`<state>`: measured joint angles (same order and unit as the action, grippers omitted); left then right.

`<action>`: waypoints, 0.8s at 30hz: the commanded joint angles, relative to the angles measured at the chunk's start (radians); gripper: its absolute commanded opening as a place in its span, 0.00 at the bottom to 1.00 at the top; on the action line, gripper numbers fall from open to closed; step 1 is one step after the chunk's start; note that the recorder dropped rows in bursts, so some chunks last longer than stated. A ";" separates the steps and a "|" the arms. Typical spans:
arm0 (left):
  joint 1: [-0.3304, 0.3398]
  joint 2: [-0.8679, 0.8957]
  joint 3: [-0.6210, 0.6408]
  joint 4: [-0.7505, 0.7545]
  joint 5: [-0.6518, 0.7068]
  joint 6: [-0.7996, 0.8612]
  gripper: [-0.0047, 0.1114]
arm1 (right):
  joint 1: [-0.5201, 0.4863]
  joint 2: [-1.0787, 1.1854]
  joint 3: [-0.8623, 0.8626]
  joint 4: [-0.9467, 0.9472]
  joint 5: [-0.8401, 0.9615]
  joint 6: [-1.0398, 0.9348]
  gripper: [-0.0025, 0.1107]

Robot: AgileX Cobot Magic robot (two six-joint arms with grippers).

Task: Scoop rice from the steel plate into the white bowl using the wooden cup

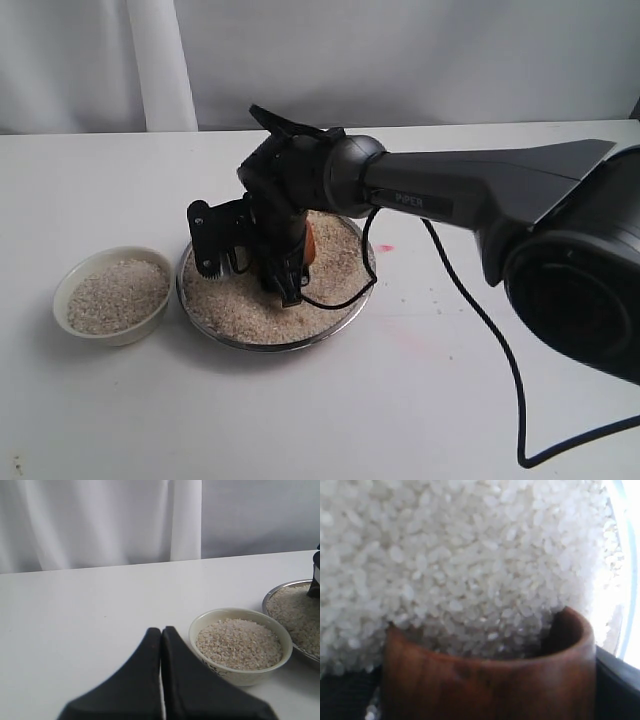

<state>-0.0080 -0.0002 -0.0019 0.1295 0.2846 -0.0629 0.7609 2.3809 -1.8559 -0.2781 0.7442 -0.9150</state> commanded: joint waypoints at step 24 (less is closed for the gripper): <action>-0.003 0.000 0.002 -0.008 -0.011 -0.005 0.04 | -0.086 0.010 0.004 0.426 -0.085 -0.066 0.02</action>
<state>-0.0080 -0.0002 -0.0019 0.1295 0.2846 -0.0629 0.6784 2.3790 -1.8559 0.0677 0.6938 -0.9447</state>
